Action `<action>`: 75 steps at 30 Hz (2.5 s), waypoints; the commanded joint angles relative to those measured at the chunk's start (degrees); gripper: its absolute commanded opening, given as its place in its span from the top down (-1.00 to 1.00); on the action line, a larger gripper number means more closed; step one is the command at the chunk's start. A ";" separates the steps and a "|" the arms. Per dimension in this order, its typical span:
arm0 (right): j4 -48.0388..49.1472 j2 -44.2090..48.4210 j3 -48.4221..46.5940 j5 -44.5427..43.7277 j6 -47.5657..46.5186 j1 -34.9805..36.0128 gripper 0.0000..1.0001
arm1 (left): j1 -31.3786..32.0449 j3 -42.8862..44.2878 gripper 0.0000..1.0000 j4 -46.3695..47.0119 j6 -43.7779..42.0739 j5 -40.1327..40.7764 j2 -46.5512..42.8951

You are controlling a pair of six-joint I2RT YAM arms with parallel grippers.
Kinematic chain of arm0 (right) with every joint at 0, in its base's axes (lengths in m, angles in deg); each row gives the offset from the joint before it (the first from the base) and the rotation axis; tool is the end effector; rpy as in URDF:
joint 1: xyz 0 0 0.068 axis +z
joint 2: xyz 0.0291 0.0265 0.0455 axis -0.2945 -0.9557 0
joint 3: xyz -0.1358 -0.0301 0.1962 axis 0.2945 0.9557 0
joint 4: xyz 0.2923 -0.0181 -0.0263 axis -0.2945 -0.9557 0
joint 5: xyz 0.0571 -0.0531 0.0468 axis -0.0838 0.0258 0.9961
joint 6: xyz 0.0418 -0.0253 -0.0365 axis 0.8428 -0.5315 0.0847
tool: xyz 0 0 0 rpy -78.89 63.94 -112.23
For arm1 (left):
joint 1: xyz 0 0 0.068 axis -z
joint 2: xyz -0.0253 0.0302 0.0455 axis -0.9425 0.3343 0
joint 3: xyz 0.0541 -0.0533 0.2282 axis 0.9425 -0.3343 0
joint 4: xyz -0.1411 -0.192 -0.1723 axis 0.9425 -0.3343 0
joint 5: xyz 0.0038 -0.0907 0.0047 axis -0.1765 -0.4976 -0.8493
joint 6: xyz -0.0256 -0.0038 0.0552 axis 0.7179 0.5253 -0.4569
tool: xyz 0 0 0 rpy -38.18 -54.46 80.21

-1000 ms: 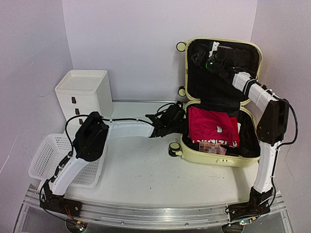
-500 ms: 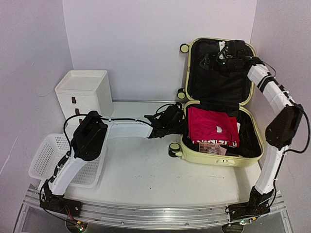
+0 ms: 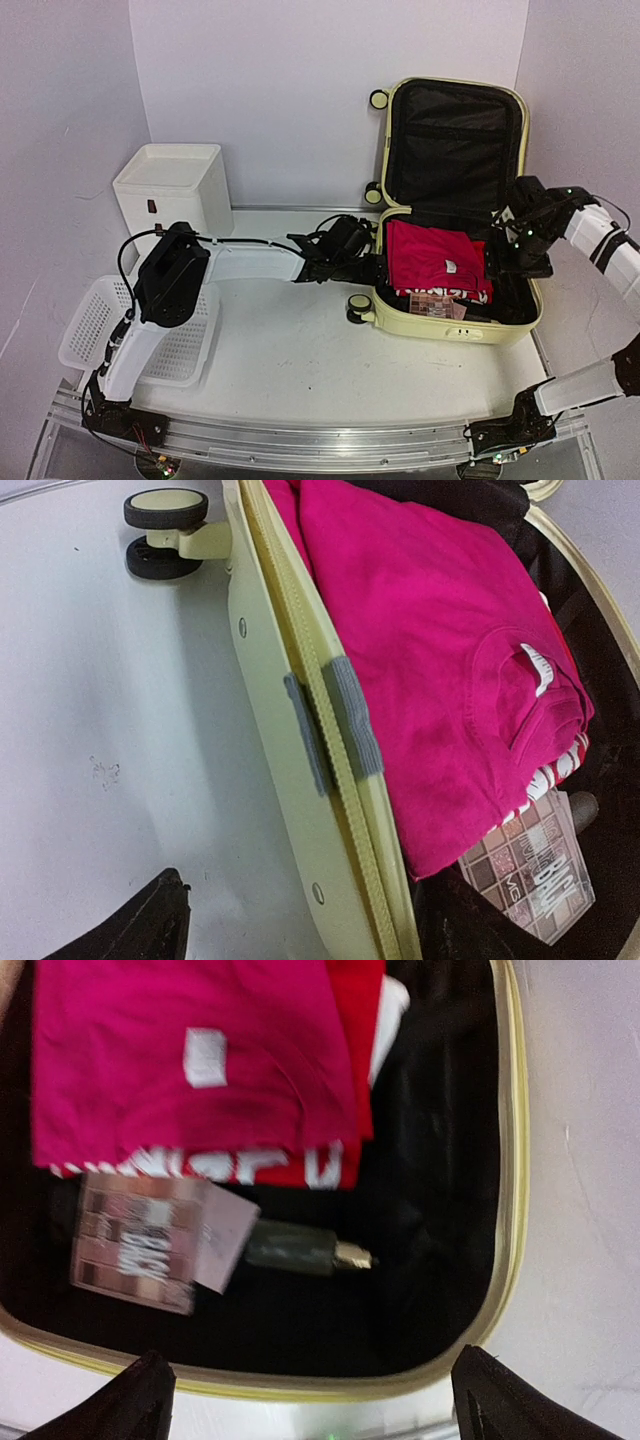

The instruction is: Open, take out, and arrange the luggage

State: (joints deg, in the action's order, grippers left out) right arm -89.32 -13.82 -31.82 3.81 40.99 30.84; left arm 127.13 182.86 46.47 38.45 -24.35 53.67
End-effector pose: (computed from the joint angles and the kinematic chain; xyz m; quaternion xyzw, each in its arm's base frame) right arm 0.2703 0.0568 0.2871 0.0229 0.9739 -0.0440 0.2215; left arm 0.3110 -0.4643 0.1361 0.1687 0.8749 -0.2837 0.3544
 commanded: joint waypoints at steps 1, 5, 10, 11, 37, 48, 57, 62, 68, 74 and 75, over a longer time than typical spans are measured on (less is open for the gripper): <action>-4.58 3.32 7.10 -5.58 7.19 -4.03 -0.97 | -0.31 -2.53 -0.68 -3.52 -4.62 -2.19 -7.87; -3.84 3.04 9.98 -8.06 8.51 -8.30 -0.97 | -0.33 -7.34 -0.78 -3.54 -7.84 -3.31 -14.40; -3.77 3.87 12.02 -7.45 12.27 -10.94 -0.96 | -1.18 -19.69 -0.85 -3.60 -10.37 -2.15 -27.62; -3.69 5.03 12.61 -7.58 13.38 -10.96 -0.97 | -1.70 -23.05 -0.86 -3.68 -10.39 -1.58 -30.87; 11.70 7.84 28.10 -14.88 46.73 -10.96 0.10 | -14.23 -52.36 -0.65 -38.15 5.22 13.65 -65.32; 16.60 0.16 26.45 -20.16 44.18 -11.34 0.76 | -16.85 -53.66 -0.77 -39.24 6.73 13.37 -64.89; 24.61 -4.63 22.85 -22.26 33.19 -11.87 0.96 | -17.38 -54.47 -0.79 -39.14 8.41 11.43 -61.84; 26.26 -4.51 22.02 -20.76 26.86 -11.87 0.63 | -17.33 -54.13 -0.88 -39.19 7.37 10.55 -58.57; 20.84 3.49 21.77 -9.77 15.26 -11.87 -0.57 | -17.38 -53.35 -0.84 -39.14 6.33 11.68 -55.97; 13.95 12.48 20.15 -0.36 8.07 -11.87 -0.78 | -17.38 -52.27 -0.71 -36.96 6.75 3.93 -51.49; 13.19 13.73 19.87 0.92 7.52 -11.87 -0.80 | -17.36 -52.86 -0.70 -35.29 6.88 1.69 -51.50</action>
State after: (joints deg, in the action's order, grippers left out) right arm -73.10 -5.34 -8.56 -2.82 55.07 18.58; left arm 110.00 130.14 10.30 45.53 -15.76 0.49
